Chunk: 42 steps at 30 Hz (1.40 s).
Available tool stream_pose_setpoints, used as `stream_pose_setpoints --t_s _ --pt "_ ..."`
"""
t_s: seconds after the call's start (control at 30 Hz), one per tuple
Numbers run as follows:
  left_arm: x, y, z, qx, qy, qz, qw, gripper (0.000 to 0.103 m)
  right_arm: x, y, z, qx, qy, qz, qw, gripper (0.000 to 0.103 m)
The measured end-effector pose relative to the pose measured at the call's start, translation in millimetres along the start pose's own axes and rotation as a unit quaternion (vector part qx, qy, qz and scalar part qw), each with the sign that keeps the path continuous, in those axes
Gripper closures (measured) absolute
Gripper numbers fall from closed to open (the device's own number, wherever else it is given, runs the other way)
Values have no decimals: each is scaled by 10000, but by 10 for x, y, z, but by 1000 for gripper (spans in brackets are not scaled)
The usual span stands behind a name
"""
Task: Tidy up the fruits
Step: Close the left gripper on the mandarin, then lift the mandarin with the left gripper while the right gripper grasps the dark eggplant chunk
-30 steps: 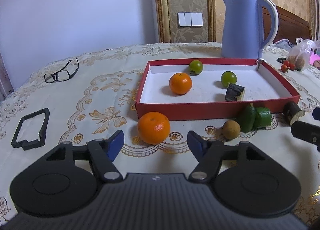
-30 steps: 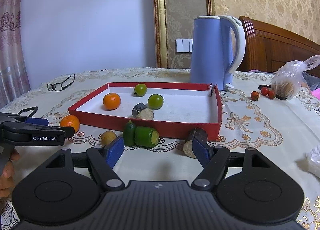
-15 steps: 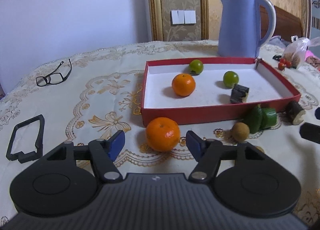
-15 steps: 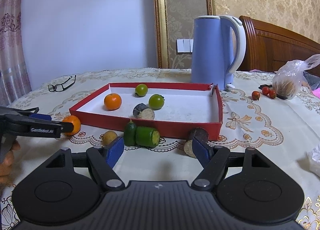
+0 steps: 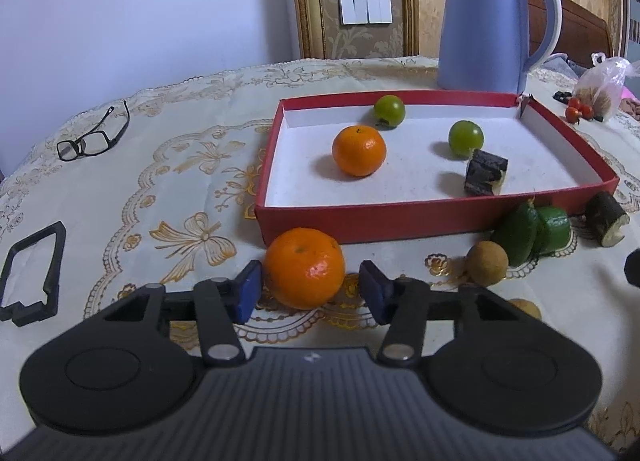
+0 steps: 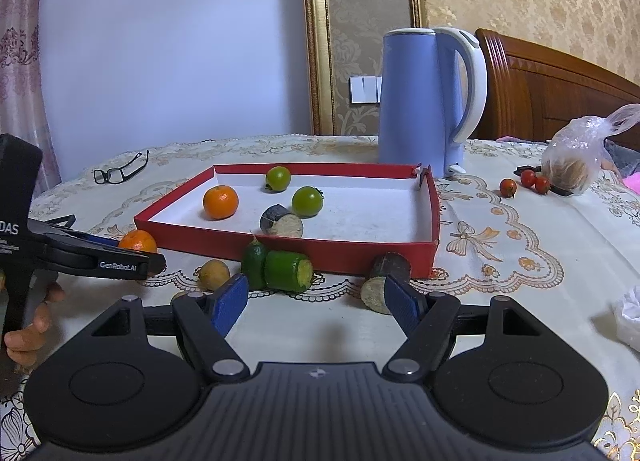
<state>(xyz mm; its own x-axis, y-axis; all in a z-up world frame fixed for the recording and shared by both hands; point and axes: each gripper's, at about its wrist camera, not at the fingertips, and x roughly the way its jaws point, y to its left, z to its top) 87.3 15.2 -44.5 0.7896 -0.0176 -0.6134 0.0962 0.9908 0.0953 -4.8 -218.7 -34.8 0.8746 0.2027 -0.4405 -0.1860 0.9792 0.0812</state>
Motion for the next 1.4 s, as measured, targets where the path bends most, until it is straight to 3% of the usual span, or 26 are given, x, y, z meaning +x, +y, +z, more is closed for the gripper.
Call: stream_pose_setpoints --t_s 0.13,0.23,0.83,1.4 --pt "15 -27 17 -19 8 83 10000 55 1 6 -1 -25 4 -1 10000 28" --pt "18 -48 24 -15 -4 203 9998 63 1 7 -4 -33 5 -1 10000 28" --pt "-63 -25 40 -258 102 245 9993 64 4 -57 -5 -56 -1 -100 9999 28" --pt "-319 -37 157 -304 -259 527 9978 64 37 -86 -22 -86 36 -216 9997 28"
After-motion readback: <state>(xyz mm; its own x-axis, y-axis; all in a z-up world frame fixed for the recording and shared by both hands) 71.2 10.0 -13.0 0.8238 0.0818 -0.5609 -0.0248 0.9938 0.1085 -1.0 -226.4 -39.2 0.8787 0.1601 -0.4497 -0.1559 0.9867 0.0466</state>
